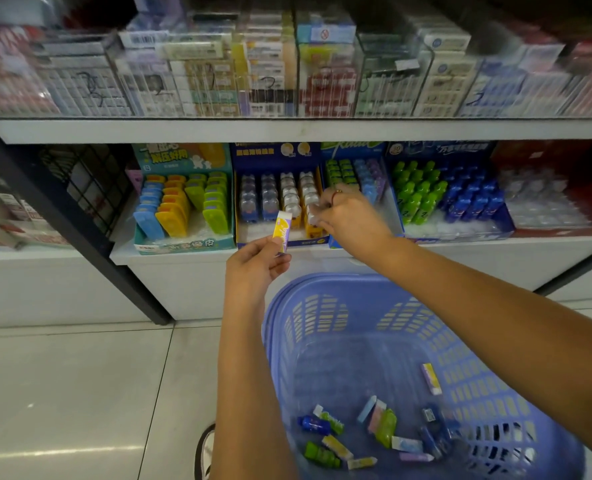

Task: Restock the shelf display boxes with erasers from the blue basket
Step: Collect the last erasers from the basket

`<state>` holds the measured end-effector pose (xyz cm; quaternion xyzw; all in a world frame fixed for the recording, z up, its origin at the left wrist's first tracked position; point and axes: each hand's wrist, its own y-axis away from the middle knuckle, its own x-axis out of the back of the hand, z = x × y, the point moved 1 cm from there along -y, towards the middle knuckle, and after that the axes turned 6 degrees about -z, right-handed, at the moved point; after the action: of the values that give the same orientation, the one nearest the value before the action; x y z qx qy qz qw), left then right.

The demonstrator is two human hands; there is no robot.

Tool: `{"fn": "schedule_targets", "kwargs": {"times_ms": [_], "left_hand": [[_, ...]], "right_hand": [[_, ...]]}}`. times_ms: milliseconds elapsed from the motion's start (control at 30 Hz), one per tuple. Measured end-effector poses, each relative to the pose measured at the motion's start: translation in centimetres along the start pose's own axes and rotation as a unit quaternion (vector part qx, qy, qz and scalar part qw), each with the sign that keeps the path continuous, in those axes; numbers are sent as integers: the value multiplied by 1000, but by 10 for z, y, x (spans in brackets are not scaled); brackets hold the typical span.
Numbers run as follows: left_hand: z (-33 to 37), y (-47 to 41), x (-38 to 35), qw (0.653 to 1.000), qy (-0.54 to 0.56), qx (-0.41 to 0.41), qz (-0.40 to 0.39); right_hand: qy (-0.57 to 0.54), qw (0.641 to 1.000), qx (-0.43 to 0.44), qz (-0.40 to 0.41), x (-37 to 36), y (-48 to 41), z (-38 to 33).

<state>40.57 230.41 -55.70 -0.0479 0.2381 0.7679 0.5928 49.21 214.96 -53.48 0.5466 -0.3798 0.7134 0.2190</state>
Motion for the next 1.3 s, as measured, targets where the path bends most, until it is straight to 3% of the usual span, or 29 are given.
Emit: {"fn": "schedule_targets", "kwargs": {"times_ms": [100,167,267,367,533,600,667,733,800,867,933,1033,1300], "left_hand": [[-1,3,-5,1000,-7,6,2],[-1,6,-8,1000,-16,7,-1],[1,10,-17,998,-58,-3,-3],[1,14,-30,993,-112,-10,-22],[-1,24,-62,976,-178,1,-129],[-3,26,-77,976,-169,11,-139],[-6,26,-92,972,-185,-10,-146],[-14,22,-107,932,-313,-86,-163],[-25,19,-120,862,-448,-145,-189],[-39,15,-126,791,-546,-181,-208],[-53,10,-125,744,-606,-193,-206],[-64,3,-119,731,-625,-194,-192],[-65,-4,-117,747,-605,-203,-184]], "right_hand": [[69,997,-4,19,1,4,-3],[67,997,-24,-21,1,4,-5],[-46,993,-89,-57,1,18,-8],[-188,981,-53,-4,8,49,-15],[-181,981,5,75,26,84,-1],[-207,975,-18,79,31,91,14],[-269,955,-97,84,37,94,34],[-347,911,-195,105,40,93,62],[-373,889,-245,103,40,86,88],[-317,913,-247,73,37,74,106],[-260,936,-233,45,33,61,115],[-284,930,-233,26,27,42,123],[-279,927,-248,-38,7,18,136]]}}
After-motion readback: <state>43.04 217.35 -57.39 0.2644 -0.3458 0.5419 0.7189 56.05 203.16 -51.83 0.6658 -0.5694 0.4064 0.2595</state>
